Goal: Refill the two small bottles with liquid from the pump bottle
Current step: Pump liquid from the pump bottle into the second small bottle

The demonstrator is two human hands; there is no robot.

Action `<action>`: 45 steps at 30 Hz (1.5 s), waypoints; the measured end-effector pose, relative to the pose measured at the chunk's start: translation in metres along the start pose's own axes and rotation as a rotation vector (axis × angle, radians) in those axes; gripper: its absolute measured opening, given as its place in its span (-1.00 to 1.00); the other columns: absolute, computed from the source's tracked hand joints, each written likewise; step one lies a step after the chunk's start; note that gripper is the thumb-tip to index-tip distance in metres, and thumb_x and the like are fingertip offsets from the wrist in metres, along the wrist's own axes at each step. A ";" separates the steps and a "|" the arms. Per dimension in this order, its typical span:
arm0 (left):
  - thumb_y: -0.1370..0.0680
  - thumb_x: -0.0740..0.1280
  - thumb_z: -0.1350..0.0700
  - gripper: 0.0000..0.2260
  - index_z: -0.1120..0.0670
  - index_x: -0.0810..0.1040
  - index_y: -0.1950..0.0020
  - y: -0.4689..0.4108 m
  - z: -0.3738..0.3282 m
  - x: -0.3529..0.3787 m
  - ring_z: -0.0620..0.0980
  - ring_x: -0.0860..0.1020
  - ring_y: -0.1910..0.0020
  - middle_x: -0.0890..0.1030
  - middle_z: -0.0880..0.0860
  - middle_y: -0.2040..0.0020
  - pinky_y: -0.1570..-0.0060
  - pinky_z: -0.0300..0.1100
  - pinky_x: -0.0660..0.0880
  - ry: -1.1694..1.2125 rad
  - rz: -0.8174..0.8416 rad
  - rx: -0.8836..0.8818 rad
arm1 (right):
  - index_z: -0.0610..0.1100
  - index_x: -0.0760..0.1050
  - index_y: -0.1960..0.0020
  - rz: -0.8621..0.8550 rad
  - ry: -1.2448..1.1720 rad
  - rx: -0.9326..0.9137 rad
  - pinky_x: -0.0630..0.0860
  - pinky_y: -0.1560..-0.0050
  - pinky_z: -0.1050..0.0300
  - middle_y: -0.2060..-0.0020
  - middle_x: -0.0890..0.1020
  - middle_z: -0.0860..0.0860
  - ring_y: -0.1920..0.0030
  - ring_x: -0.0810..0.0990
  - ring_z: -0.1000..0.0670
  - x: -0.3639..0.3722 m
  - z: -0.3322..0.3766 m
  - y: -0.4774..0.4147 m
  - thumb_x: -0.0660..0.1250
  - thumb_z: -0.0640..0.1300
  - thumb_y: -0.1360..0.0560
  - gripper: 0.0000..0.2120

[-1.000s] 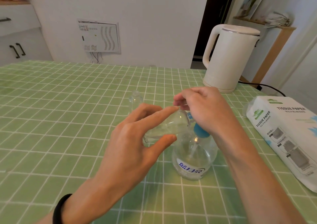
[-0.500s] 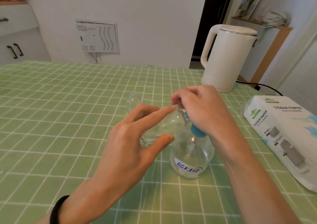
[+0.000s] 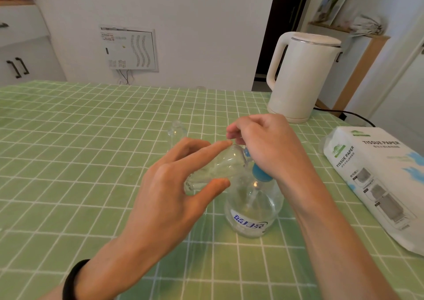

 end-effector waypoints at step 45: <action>-0.49 0.46 -0.12 -0.53 -0.20 0.59 -0.42 0.000 0.005 0.003 -0.21 0.61 -0.18 0.62 -0.23 -0.18 -0.17 -0.26 0.51 0.028 0.022 -0.017 | -0.23 0.73 0.12 0.046 0.006 0.054 0.64 -0.09 -0.06 0.13 0.76 -0.16 0.02 0.71 -0.17 0.003 -0.004 0.000 0.27 -0.10 -0.57 -0.69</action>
Point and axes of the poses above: each hand's wrist, its own y-axis away from the middle knuckle, its own x-axis out of the palm, z = x × y, the point moved 4 cm from there along -y, towards the middle knuckle
